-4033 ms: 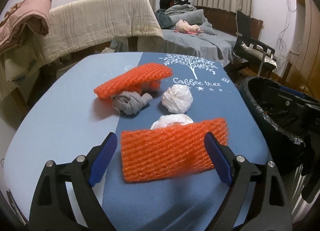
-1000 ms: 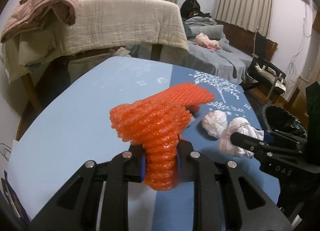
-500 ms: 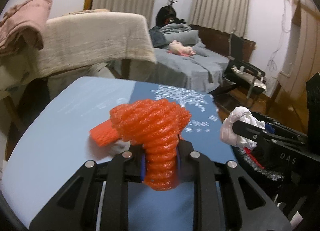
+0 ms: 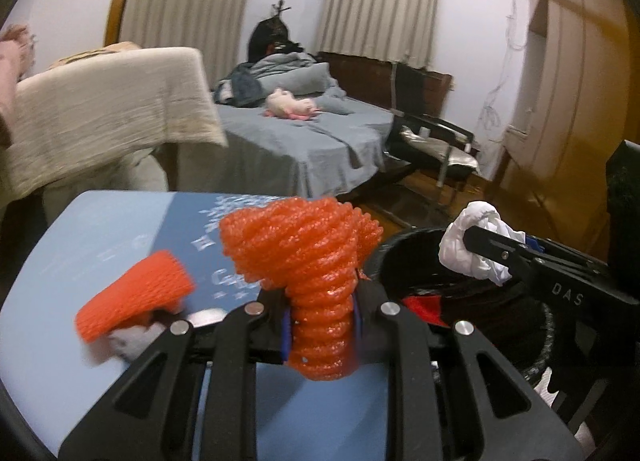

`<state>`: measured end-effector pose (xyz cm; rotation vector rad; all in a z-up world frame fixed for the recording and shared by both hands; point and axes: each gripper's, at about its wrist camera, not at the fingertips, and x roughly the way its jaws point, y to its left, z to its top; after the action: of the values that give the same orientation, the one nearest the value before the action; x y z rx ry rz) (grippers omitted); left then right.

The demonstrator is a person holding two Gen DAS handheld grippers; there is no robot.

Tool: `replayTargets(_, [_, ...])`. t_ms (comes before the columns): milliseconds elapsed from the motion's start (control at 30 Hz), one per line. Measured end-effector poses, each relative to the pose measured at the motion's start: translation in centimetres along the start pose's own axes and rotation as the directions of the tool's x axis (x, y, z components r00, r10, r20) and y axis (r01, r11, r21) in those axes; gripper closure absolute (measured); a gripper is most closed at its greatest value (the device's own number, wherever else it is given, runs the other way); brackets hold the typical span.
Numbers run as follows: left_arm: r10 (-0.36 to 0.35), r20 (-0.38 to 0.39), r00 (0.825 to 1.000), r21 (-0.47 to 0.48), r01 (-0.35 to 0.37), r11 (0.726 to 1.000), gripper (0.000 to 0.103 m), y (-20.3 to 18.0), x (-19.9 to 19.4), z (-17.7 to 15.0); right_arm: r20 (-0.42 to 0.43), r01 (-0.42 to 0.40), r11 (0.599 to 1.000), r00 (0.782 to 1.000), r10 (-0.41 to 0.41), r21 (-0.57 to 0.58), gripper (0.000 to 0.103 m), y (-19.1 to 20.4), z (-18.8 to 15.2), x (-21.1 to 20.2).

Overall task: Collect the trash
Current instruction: 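Carry net and tissue over the bin and open both tools to drop them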

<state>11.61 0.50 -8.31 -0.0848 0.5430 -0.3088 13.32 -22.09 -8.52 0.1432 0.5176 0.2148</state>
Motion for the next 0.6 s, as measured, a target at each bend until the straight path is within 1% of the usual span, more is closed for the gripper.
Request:
replayTargets(300, [-0.103, -0.013, 0.995, 0.063, 0.103, 0.993, 0.082, -6.0, 2.6, 0.5, 0.029, 0.113, 0.992, 0.993, -0.115, 0.062, 0.062, -6.2, 0.1, -2.2])
replayTargets(600, [-0.178, -0.041, 0.983, 0.108, 0.182, 0.977, 0.082, -10.2, 4.6, 0.6, 0.018, 0.193, 0.976, 0.981, -0.195, 0.098, 0.062, -10.3, -0.8, -3.1])
